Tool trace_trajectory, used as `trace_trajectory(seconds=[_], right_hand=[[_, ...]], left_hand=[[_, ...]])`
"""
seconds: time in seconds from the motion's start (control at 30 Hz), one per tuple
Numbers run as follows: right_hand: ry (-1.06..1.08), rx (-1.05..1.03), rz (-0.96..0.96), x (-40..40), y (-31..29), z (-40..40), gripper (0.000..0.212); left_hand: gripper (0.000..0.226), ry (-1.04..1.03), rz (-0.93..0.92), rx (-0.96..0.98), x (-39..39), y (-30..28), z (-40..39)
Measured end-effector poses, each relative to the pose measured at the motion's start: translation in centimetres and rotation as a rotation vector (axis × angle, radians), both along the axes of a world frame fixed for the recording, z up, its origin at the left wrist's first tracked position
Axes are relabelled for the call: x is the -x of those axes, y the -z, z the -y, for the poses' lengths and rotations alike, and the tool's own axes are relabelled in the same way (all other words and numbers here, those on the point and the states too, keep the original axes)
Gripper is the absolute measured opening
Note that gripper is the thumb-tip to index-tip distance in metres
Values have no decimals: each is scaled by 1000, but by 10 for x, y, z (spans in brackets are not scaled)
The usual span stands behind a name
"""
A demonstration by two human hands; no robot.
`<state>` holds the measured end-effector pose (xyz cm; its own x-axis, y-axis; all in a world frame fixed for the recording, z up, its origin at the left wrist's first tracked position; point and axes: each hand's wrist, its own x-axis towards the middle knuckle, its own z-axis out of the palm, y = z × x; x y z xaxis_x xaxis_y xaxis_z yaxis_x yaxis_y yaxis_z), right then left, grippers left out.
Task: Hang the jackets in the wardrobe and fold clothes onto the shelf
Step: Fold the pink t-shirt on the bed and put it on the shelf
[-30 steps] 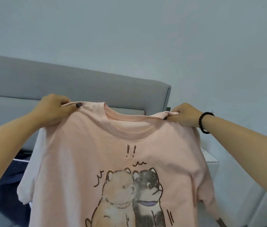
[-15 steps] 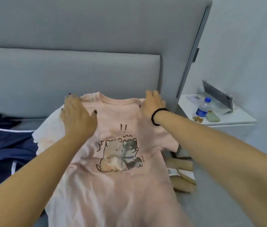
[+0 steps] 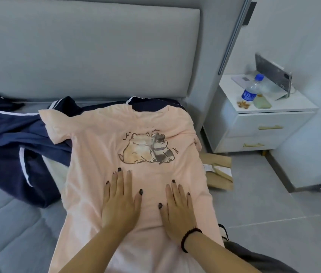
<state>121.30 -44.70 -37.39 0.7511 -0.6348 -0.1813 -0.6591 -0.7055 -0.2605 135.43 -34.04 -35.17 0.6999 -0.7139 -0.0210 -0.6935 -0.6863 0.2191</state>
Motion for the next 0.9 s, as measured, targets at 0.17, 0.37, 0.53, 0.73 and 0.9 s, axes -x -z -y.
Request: trace_trajectory(seconds=[0.17,0.37,0.53,0.73,0.9], right_hand=[[-65,81,-53,57,-10,-35,61],[-262,-3,-74,110,0,-49,77],[-468,-12,-162,128,3,-56,102],[-519,63,-47,132,7,-53,92],[-490,134,125,131,14,-55,76]], left_hand=[[67,10,-14,-6,46,11,-44],[63,31,27,-6,106,28,-90],[71,163,59,-71,140,43,-131],[78,180,34,-112,138,45,-129],[80,175,24,-109,135,49,-131]])
